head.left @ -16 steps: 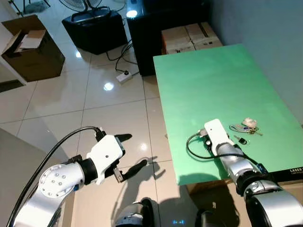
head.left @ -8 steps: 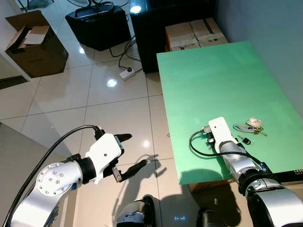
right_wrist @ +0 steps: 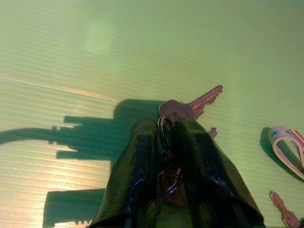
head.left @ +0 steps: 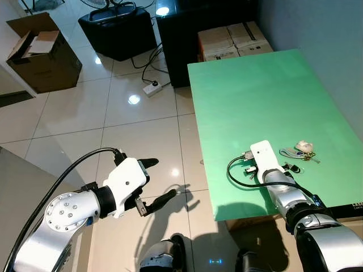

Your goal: Hang keys on a hook

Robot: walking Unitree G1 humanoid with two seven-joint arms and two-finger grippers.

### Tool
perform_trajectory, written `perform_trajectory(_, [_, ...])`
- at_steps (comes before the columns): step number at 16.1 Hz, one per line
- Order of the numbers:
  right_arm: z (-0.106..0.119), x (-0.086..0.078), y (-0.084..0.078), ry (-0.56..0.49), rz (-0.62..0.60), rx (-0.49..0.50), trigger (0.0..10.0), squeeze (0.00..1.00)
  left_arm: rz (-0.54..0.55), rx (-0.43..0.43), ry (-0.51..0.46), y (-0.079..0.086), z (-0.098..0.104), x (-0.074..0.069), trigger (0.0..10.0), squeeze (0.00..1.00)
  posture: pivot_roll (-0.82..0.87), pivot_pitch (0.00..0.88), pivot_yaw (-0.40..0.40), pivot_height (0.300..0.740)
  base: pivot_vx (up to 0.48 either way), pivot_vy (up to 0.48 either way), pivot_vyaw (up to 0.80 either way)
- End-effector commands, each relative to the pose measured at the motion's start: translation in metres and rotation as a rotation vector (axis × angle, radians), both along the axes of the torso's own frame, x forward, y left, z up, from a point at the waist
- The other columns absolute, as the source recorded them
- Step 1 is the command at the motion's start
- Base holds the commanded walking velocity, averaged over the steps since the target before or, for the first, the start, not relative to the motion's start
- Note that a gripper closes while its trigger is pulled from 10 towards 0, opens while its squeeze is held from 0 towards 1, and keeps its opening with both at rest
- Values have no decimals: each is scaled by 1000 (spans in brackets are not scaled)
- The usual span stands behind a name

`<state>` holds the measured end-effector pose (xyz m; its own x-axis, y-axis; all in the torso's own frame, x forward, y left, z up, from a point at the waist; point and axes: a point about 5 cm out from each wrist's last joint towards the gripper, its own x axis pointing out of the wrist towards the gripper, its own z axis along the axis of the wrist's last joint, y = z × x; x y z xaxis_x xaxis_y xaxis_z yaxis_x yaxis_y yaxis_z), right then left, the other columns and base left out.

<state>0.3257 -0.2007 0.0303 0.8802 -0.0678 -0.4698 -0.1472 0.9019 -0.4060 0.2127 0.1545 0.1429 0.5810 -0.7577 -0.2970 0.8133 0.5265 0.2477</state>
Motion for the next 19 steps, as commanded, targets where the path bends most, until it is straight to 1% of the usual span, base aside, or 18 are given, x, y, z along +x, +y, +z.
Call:
perform_trajectory(1, [-4, -2, 5, 15, 6, 27, 0, 0, -10, 4, -5, -1, 3, -3, 10000, 0, 218, 188, 176, 740, 0, 0, 0])
perform_trajectory(10, [-3, -2, 7, -6, 6, 33, 0, 0, -5, 0, -17, -2, 3, 0, 10000, 0, 205, 165, 170, 740, 0, 0, 0])
perform_trajectory(13, [8, 6, 8, -85, -16, 32, 0, 0, 13, -2, -32, -2, 4, 3, 10000, 0, 209, 164, 165, 740, 0, 0, 0])
perform_trajectory(15, [22, 14, 8, -188, -59, 39, 0, 0, 41, -4, -54, -1, 4, 7, 10000, 0, 192, 141, 152, 740, 0, 0, 0])
perform_trajectory(16, [24, 15, 9, -206, -65, 43, 0, 0, 49, -5, -59, -1, 3, 7, 10000, 0, 192, 141, 152, 740, 0, 0, 0])
perform_trajectory(19, [36, 15, 14, -344, -53, 69, 0, 0, 149, -38, -112, -3, -3, 20, 10000, 0, 119, 74, 107, 740, 0, 0, 0])
